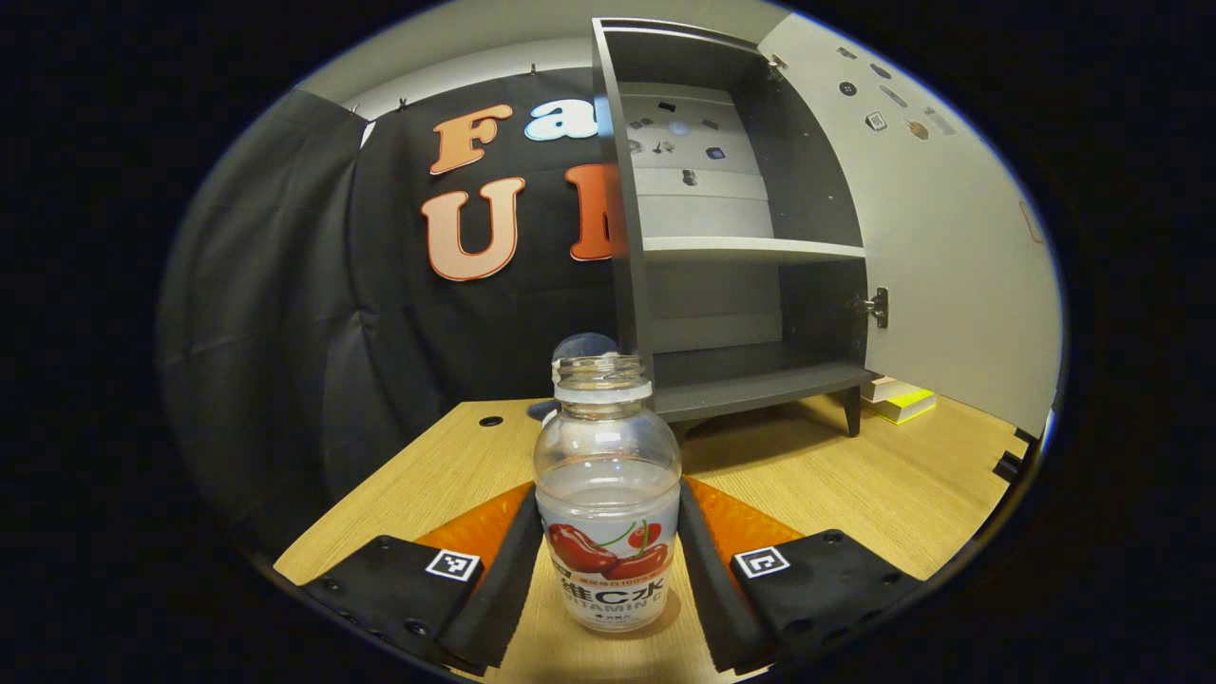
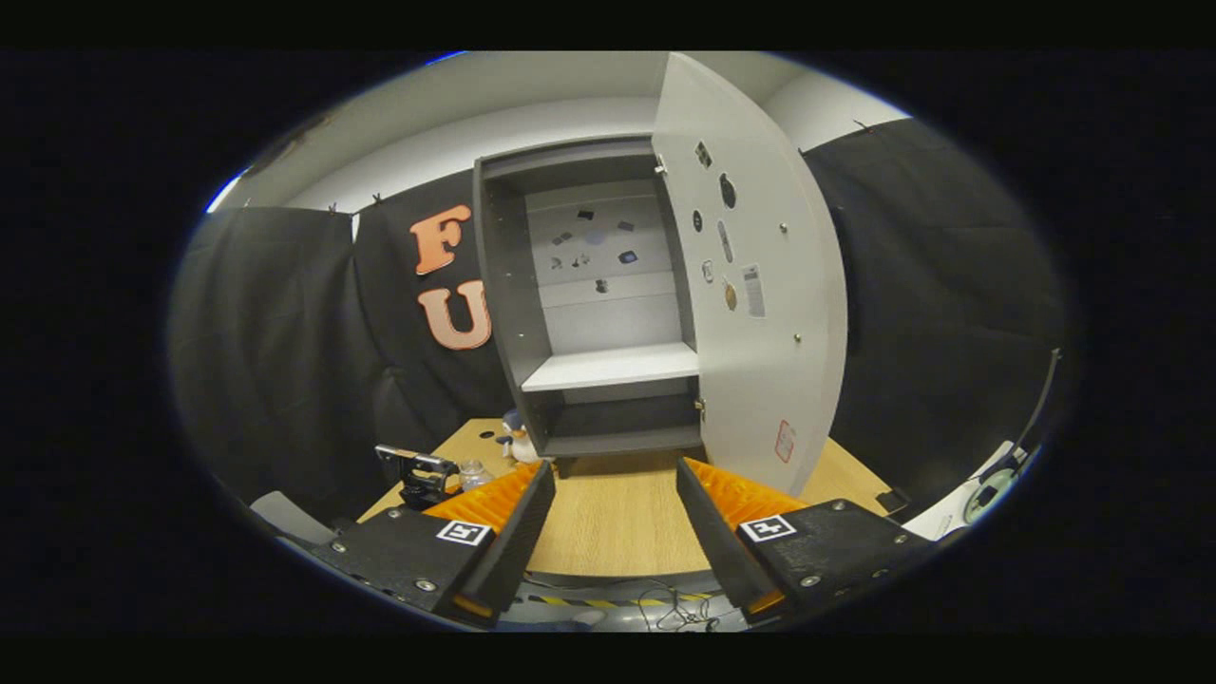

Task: Open the cabinet door with the right hand, grasp the bottle in the cabinet with the left hand and place it on the coaster, then close the cabinet door with the right hand.

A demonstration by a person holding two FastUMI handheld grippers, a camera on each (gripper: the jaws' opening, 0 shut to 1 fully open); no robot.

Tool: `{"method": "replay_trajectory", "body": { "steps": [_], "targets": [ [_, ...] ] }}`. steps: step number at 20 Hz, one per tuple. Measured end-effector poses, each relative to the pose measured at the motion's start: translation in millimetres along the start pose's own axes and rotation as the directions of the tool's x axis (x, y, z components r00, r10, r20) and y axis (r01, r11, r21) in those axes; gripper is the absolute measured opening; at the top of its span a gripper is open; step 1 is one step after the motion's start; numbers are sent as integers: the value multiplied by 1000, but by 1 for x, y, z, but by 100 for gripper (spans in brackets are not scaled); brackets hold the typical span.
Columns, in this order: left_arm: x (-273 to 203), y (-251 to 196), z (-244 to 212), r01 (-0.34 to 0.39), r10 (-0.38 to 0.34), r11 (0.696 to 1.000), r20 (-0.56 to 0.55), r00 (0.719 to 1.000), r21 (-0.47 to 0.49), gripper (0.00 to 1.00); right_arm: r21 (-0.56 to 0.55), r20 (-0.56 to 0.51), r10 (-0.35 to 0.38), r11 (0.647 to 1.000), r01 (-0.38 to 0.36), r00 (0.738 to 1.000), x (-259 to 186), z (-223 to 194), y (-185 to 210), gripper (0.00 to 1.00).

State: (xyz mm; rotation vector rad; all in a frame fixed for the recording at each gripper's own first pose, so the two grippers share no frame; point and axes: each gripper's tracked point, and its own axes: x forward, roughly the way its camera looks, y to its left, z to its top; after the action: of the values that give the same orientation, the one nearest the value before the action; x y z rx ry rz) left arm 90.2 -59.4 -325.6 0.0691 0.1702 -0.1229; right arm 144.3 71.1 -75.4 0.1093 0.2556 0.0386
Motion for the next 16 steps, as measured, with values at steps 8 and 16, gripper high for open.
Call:
{"method": "replay_trajectory", "body": {
  "steps": [8, 16],
  "targets": [
    [9, -2, -24, -7, 7, 1000, -25, 1000, -11, 82, 5, -50, 2, 1000, -2, 999, 15, -8, 1, 80],
    [16, -8, -31, -24, 24, 1000, 0, 1000, 10, 82, 8, -88, 18, 1000, -17, 996, 20, -18, 8, 81]
  ]
}}
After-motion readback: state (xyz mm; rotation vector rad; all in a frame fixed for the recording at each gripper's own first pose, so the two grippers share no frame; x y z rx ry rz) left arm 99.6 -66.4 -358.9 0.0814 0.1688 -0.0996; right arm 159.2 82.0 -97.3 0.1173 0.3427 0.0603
